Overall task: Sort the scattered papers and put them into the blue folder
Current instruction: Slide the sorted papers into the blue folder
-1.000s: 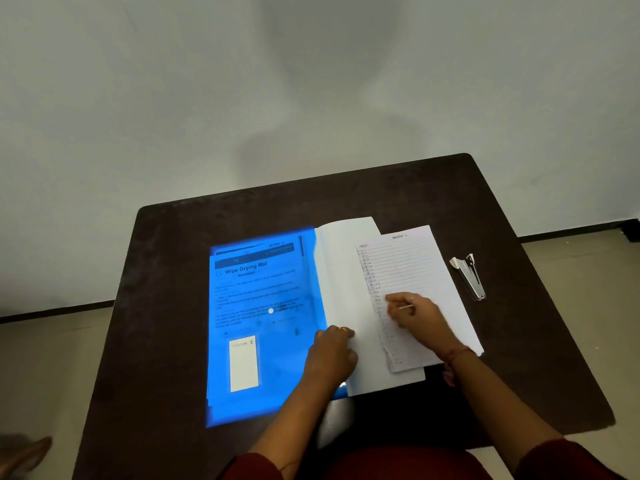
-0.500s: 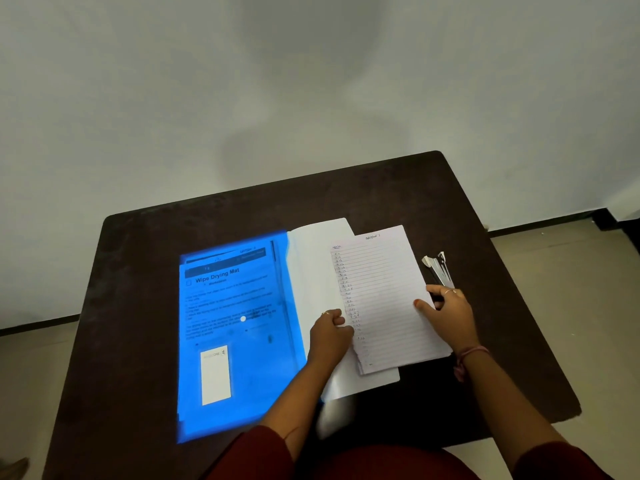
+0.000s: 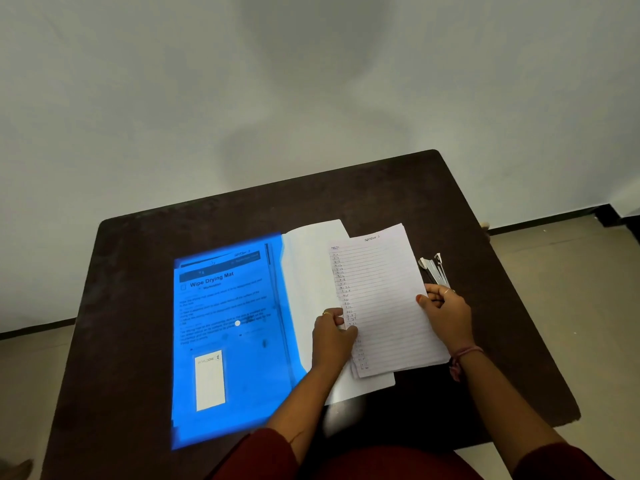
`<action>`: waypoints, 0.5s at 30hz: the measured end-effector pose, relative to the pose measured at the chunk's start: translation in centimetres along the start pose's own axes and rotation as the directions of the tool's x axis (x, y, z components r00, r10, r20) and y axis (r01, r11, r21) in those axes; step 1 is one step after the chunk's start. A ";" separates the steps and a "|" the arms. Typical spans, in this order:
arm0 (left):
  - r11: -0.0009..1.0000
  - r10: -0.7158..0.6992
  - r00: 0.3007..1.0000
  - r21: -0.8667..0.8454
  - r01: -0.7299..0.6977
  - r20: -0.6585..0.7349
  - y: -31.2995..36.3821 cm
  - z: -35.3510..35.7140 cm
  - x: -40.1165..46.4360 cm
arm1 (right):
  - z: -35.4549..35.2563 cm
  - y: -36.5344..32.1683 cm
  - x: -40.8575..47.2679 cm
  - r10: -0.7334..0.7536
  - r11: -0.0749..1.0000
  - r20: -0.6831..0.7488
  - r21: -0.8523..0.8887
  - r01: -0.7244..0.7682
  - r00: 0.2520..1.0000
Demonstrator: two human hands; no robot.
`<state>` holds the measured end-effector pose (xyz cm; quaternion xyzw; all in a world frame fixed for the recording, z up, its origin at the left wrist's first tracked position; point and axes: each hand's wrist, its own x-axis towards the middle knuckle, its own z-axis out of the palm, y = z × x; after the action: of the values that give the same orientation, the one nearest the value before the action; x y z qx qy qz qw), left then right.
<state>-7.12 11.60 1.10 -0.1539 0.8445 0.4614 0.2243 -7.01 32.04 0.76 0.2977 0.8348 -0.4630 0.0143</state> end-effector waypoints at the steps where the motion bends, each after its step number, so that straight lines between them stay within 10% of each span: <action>1: 1.000 0.013 1.000 0.002 -0.013 -0.010 0.0 0.1 0.0 | 0.0 -0.1 -0.1 0.000 1.000 -0.001 -0.002 0.000 1.000; 15: 0.993 0.018 0.999 -0.119 -0.024 -0.049 0.8 -0.4 1.4 | -0.9 1.4 -0.4 0.056 0.998 -0.013 0.017 -0.056 0.998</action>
<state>-8.79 11.54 1.11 -0.1692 0.8220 0.5097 0.1897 -5.73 33.10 0.38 0.3243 0.8223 -0.4672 0.0192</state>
